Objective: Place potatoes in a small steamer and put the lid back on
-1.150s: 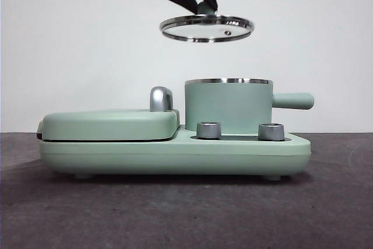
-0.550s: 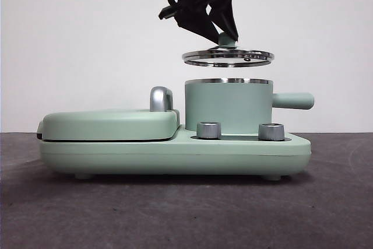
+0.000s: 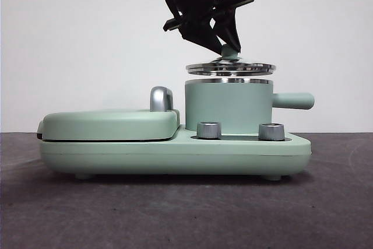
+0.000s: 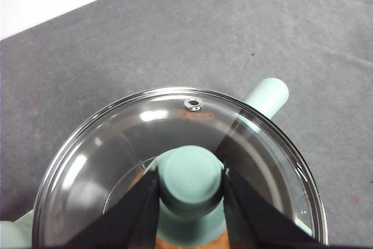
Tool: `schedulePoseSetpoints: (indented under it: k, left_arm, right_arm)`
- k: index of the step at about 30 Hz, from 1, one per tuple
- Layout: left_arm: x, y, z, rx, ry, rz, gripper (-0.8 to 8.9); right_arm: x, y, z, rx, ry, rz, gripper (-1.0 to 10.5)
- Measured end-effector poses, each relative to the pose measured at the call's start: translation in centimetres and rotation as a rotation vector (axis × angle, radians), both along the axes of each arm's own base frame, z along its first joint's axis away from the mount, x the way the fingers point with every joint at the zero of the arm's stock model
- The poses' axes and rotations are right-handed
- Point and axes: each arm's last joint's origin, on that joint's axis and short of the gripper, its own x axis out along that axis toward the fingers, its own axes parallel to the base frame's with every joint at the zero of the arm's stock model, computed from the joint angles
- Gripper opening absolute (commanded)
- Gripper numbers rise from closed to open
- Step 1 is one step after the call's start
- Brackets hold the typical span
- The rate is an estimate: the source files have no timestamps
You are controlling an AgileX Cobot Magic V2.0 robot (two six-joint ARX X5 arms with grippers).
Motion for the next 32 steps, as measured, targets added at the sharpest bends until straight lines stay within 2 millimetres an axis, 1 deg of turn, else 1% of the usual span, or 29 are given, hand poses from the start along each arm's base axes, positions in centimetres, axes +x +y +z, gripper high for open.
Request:
schedulePoseSetpoints:
  k: [5, 16, 22, 32]
  left_arm:
    - [0.4, 0.0, -0.4, -0.005, 0.004, 0.011, 0.11]
    - [1.0, 0.3, -0.3, -0.041, -0.011, 0.034, 0.11]
    - [1.4, 0.0, -1.3, -0.032, 0.007, 0.036, 0.11]
    - [1.4, 0.0, -1.4, -0.031, 0.011, 0.035, 0.11]
  right_arm:
    - [0.0, 0.0, 0.0, 0.002, 0.001, -0.001, 3.7]
    - [0.0, 0.0, 0.0, 0.007, 0.006, -0.006, 3.7]
    - [0.0, 0.0, 0.0, 0.015, 0.012, -0.015, 3.7]
    - [0.0, 0.0, 0.0, 0.016, 0.012, -0.020, 3.7]
